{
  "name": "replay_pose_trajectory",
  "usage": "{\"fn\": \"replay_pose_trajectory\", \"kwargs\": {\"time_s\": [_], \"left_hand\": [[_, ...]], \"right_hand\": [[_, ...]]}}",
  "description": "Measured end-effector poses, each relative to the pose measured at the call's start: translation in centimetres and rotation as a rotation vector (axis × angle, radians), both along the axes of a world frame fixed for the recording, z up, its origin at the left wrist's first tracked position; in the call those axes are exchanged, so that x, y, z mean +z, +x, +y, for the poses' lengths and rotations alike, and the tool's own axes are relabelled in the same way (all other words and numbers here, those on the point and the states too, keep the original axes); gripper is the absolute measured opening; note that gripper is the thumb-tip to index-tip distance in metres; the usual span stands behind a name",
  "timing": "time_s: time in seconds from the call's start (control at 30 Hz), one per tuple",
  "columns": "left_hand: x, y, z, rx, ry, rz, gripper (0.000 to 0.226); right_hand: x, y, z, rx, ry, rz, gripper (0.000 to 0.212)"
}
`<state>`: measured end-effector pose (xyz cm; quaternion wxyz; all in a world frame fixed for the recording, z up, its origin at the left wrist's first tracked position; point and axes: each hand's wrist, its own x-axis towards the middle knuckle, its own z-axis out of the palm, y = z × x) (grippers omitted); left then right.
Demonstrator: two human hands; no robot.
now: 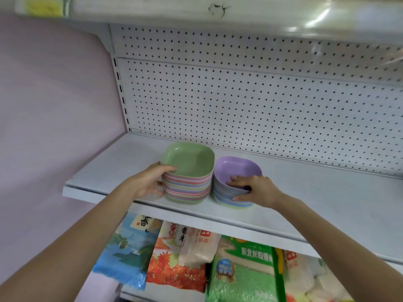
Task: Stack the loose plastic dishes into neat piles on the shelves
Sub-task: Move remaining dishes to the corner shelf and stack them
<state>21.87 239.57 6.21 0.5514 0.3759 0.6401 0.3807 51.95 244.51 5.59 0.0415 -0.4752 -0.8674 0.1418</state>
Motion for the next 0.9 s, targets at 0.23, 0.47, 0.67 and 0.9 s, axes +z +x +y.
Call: {"fn": "replay_pose_trajectory", "kwargs": {"time_s": [0.23,0.47,0.67,0.9], "left_hand": [[-0.7,1.1,-0.4,0.083,0.096,-0.046,0.036],[-1.4,0.8,-0.2,0.081,0.129,-0.085,0.039],[-1.3,1.3,-0.1,0.075,0.173,-0.069,0.043],[1.1,1.8,1.4,-0.174,0.642,0.968,0.059]], "right_hand": [[-0.7,-0.5,-0.7,0.008,0.136,-0.096,0.072],[-0.6,-1.0,-0.7,0.016,0.118,-0.114,0.067],[-0.2,-0.8,-0.8,0.026,0.093,-0.148,0.066],[0.1,-0.7,-0.6,0.016,0.085,-0.138,0.066]]}}
